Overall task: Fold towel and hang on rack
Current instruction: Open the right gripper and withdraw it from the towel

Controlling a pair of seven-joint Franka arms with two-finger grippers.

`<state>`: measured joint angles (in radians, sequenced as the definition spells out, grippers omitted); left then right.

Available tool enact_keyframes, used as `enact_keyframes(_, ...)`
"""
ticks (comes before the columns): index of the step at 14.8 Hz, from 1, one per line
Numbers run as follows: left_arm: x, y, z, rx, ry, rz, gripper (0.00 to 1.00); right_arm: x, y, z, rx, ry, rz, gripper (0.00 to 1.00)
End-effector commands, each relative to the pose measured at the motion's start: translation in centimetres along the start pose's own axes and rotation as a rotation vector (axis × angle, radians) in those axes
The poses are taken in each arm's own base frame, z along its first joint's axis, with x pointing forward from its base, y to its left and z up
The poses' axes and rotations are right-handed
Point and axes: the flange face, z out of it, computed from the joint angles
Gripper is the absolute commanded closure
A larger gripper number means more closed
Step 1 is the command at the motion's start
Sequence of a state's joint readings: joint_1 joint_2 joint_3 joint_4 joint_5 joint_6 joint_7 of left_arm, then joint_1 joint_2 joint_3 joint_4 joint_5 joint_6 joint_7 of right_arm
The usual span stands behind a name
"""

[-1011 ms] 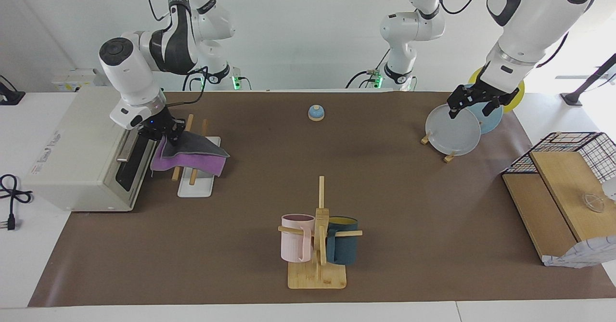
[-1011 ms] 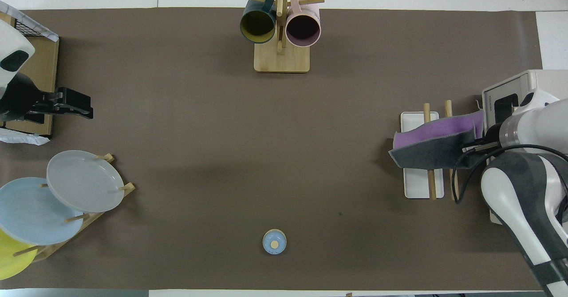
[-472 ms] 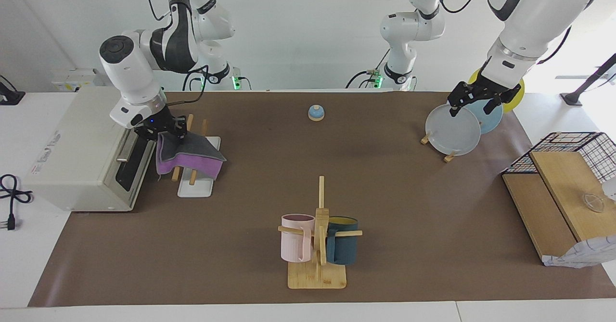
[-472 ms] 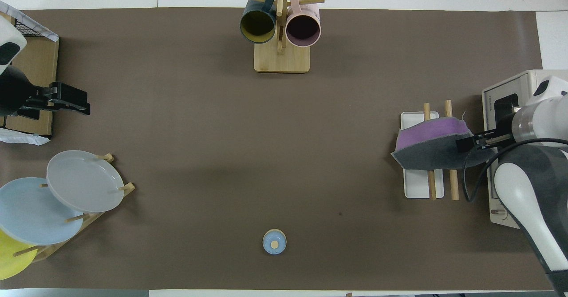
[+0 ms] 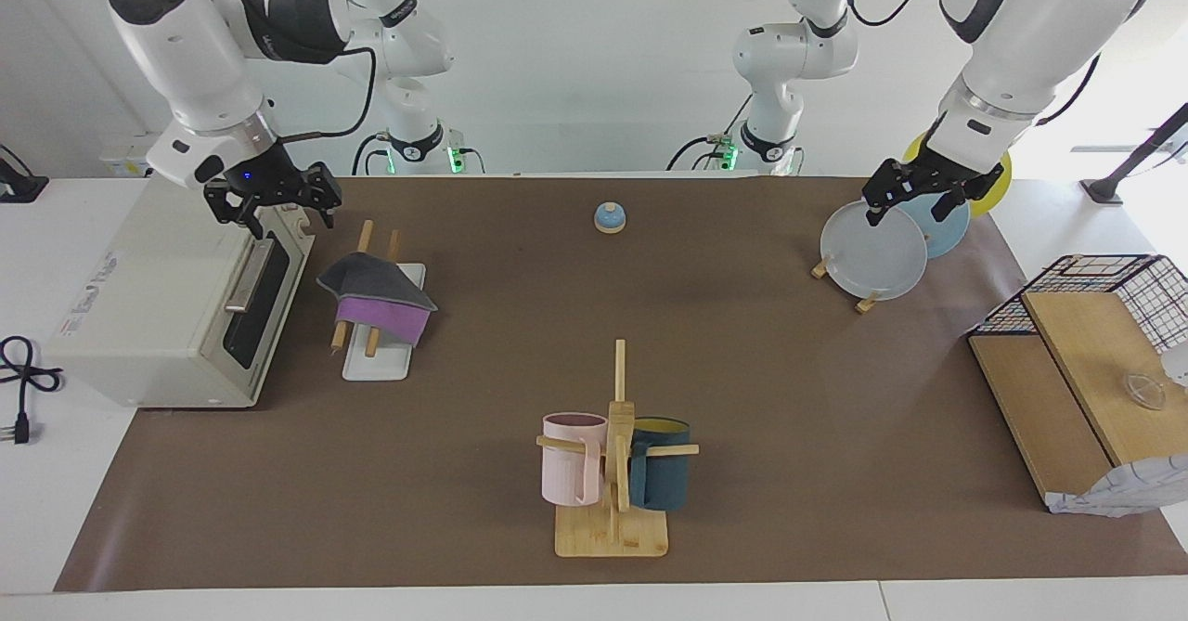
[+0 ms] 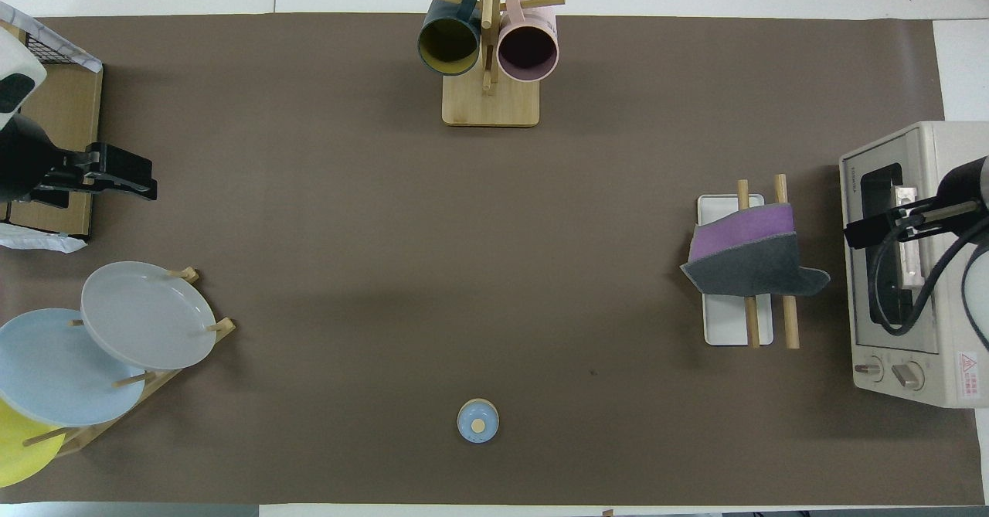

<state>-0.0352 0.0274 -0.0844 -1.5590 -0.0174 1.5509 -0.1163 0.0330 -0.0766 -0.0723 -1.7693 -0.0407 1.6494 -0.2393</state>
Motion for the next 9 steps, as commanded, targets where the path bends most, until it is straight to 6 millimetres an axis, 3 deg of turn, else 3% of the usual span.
enact_keyframes(1, -0.5, -0.1, -0.2, -0.002, -0.005, 0.008, 0.00, 1.2, 0.3, -2.3, -0.017, -0.030, -0.008, 0.00)
enact_keyframes(7, -0.5, -0.6, -0.2, -0.002, -0.009, -0.003, 0.00, 1.1, -0.5, -2.5, -0.017, -0.074, 0.044, 0.00)
enact_keyframes(9, -0.5, -0.7, -0.2, -0.002, -0.009, -0.006, 0.00, 1.4, -0.8, -3.4, -0.027, -0.063, 0.063, 0.00)
